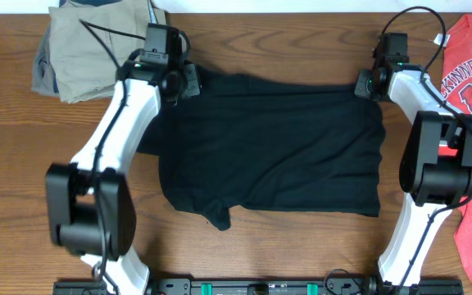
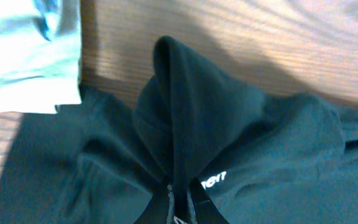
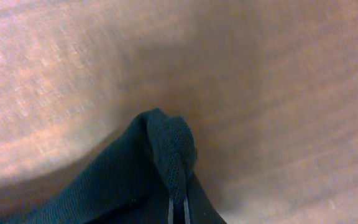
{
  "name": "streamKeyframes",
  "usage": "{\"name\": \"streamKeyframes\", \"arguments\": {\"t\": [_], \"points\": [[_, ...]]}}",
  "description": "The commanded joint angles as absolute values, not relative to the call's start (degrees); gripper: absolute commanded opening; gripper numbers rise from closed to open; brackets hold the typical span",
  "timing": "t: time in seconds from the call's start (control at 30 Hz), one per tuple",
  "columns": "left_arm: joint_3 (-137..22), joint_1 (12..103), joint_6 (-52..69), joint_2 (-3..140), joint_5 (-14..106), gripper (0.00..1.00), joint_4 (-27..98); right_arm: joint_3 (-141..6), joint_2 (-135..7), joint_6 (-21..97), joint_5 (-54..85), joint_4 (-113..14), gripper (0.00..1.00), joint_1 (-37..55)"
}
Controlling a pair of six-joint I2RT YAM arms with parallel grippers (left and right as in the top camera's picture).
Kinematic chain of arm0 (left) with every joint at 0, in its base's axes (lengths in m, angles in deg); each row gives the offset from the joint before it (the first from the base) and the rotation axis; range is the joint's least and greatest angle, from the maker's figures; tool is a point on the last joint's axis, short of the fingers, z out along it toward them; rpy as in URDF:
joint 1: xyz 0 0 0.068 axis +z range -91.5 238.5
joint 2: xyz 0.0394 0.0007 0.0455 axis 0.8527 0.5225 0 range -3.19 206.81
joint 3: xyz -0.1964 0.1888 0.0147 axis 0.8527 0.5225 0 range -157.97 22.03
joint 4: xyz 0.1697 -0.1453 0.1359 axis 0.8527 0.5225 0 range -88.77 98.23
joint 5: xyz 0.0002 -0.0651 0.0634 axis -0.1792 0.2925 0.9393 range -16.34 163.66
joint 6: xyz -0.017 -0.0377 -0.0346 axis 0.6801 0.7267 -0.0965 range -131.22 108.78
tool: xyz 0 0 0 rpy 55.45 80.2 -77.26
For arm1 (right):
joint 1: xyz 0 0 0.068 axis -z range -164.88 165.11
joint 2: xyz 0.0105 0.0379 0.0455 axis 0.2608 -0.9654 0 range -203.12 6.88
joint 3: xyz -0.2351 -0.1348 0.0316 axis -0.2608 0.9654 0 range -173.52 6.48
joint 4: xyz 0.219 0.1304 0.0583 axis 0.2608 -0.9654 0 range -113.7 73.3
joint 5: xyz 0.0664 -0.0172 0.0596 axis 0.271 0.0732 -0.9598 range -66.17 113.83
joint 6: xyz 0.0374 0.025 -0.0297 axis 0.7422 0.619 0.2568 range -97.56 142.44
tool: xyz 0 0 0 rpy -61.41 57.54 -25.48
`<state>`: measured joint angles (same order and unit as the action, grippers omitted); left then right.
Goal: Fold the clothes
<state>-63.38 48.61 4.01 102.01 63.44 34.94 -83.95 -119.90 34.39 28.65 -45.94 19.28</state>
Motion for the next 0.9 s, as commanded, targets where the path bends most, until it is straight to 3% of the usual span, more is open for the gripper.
{"name": "streamKeyframes", "arguments": {"t": [0.0, 0.6, 0.87], "points": [[-63.3, 48.7, 4.7, 95.7, 63.9, 0.06, 36.9, -83.5, -114.6, 37.7, 31.8, -48.2, 0.01, 20.4], [-63.3, 48.7, 4.7, 92.4, 64.4, 0.07, 53.8, -83.5, -102.5, 42.2, 27.6, -69.0, 0.01, 20.4], [-63.3, 48.7, 7.1, 92.4, 72.9, 0.07, 63.6, -83.4, -102.5, 42.2, 26.8, -78.6, 0.01, 20.4]]}}
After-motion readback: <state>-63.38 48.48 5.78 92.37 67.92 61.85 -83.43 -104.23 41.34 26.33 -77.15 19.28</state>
